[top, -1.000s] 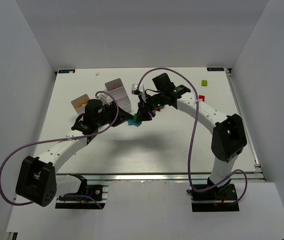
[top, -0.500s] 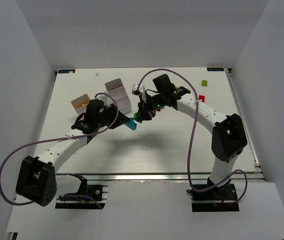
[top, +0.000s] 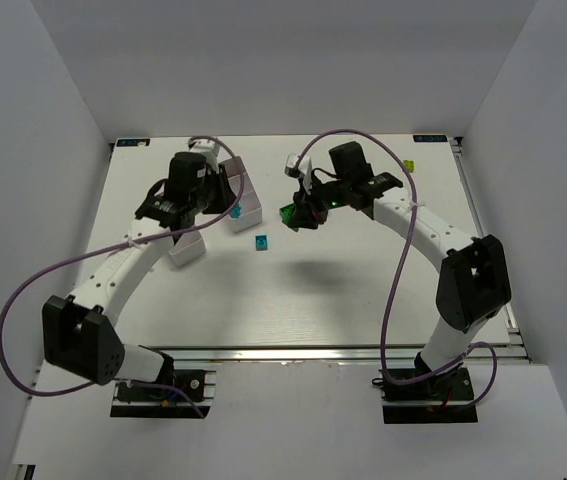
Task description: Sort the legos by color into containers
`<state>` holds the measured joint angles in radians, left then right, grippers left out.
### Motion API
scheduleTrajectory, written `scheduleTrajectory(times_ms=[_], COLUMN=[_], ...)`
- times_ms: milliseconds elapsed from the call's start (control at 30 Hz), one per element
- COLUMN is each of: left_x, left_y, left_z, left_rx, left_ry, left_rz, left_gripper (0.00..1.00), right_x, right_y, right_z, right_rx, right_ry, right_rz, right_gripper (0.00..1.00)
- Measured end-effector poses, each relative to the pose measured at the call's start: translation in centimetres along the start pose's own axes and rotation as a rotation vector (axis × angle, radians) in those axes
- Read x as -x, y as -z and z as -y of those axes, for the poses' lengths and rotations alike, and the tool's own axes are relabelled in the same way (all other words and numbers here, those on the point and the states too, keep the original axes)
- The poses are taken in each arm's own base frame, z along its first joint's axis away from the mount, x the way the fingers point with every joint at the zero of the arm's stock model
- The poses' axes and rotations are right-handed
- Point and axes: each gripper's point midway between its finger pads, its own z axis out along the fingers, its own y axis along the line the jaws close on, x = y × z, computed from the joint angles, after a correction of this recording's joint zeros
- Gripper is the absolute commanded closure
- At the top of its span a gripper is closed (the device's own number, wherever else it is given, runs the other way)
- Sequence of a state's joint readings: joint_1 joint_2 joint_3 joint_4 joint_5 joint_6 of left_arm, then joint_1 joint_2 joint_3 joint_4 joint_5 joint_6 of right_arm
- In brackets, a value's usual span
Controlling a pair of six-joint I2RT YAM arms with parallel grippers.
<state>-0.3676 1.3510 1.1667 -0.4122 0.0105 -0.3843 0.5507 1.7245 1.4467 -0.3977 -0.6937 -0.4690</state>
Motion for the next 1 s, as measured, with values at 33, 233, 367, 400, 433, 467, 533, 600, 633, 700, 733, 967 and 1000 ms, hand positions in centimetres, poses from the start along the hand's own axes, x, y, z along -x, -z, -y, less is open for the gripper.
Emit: scheduleTrajectory(times_ms=[33, 233, 367, 400, 433, 467, 533, 600, 633, 700, 733, 967, 1000], left_x=[0.5, 3.9, 3.7, 3.4, 3.2, 3.2, 3.2, 3.8, 4.1, 4.4, 4.6, 3.7, 3.5], left_y=[-0.4, -4.0, -5.8, -6.2, -6.5, -6.7, -6.9, -7.1, -7.1, -7.3, -7.3, -8.0, -8.0], left_z=[-0.3, -1.4, -2.7, -3.0, -3.2, -3.4, -3.4, -3.1, -2.8, -2.3, -1.9, -0.9, -0.8], left_rx=[0.009, 0.019, 0.027, 0.026, 0.026, 0.024, 0.016, 0.004, -0.005, -0.031, -0.048, -0.127, -0.134], left_ry=[-0.053, -0.363, -0.553, -0.587, -0.618, -0.643, -0.685, -0.706, -0.713, -0.718, -0.72, -0.731, -0.731], left_rz=[-0.01, -0.033, -0.065, -0.077, -0.084, -0.088, -0.086, -0.063, -0.048, -0.026, -0.016, 0.006, 0.003], left_gripper=[1.0, 1.0, 1.0, 1.0, 1.0, 1.0, 1.0, 1.0, 1.0, 1.0, 1.0, 1.0, 1.0], right_x=[0.0, -0.4, -1.1, -1.2, -1.4, -1.5, -1.6, -1.4, -1.4, -1.3, -1.3, -1.6, -1.7], right_y=[0.0, 0.2, 0.4, 0.5, 0.6, 0.7, 1.0, 1.1, 1.2, 1.3, 1.4, 1.5, 1.5], right_z=[0.0, -0.2, 0.1, 0.2, 0.2, 0.2, 0.3, 0.4, 0.6, 0.7, 0.7, 1.0, 0.9], right_rx=[-0.001, -0.004, -0.011, -0.014, -0.016, -0.018, -0.024, -0.029, -0.033, -0.037, -0.04, -0.043, -0.042], right_ry=[0.002, -0.011, -0.028, -0.032, -0.035, -0.038, -0.039, -0.037, -0.035, -0.033, -0.034, -0.04, -0.041], right_rz=[0.002, 0.002, -0.006, -0.006, -0.007, -0.007, -0.004, 0.001, 0.004, 0.007, 0.008, 0.009, 0.008], right_gripper=[1.0, 1.0, 1.0, 1.0, 1.0, 1.0, 1.0, 1.0, 1.0, 1.0, 1.0, 1.0, 1.0])
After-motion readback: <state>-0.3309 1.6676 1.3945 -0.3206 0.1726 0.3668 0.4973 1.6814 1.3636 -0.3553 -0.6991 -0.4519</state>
